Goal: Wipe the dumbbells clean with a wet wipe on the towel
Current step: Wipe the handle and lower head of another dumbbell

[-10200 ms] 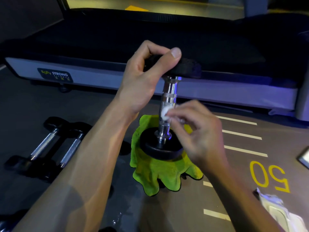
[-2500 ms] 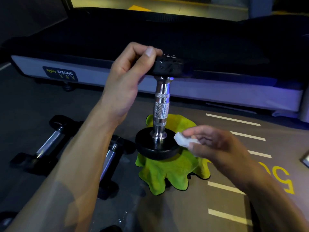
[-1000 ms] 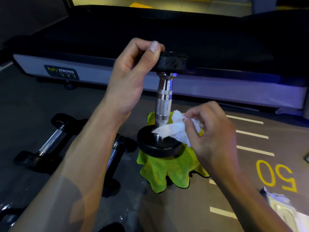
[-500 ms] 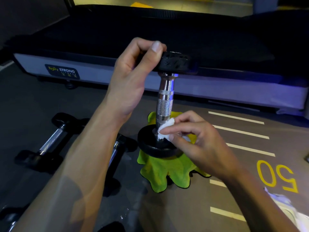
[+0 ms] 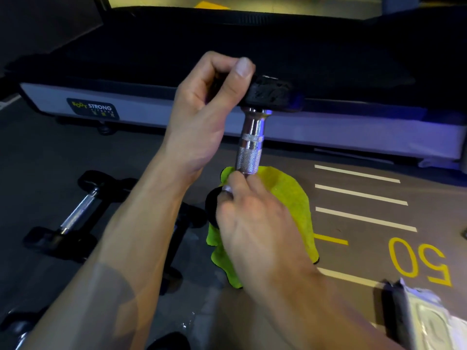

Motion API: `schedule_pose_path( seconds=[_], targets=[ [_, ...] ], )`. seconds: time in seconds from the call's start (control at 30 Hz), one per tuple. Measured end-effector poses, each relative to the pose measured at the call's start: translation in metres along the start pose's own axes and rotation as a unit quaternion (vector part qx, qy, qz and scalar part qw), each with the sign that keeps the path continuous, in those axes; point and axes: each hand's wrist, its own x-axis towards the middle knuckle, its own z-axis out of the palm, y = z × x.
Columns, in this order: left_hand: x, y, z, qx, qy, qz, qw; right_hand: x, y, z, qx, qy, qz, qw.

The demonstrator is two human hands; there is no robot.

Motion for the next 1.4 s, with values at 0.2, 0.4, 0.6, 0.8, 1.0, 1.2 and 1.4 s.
schedule_pose_path(
  seconds=[0.2,0.4,0.6,0.8,1.0,1.2,1.4],
  targets=[
    [-0.003,0.001,-0.005,-0.003,0.004,-0.006,1.0,-0.002,0.06,0.002,0.209,-0.081,-0.002,0.975],
    [-0.007,0.003,-0.009,-0.056,0.003,-0.026,0.998,0.003,0.095,0.016,0.398,-0.089,0.052,0.911],
    [-0.006,0.003,-0.013,-0.064,0.012,-0.04,0.997,-0.001,0.091,0.028,0.449,-0.011,0.057,0.892],
    [-0.002,0.0,-0.007,-0.067,0.004,-0.022,0.997,0.005,0.056,0.025,0.259,0.085,0.012,0.962],
    [-0.003,0.0,-0.013,-0.051,0.011,-0.046,0.998,0.008,0.044,0.032,0.148,0.21,-0.016,0.966],
    [-0.003,-0.001,-0.015,-0.056,0.007,-0.025,0.998,0.007,0.06,0.022,0.174,0.118,-0.034,0.977],
    [-0.002,-0.002,-0.017,-0.041,0.001,-0.028,0.999,0.025,0.064,0.012,0.193,0.29,-0.027,0.937]
  ],
)
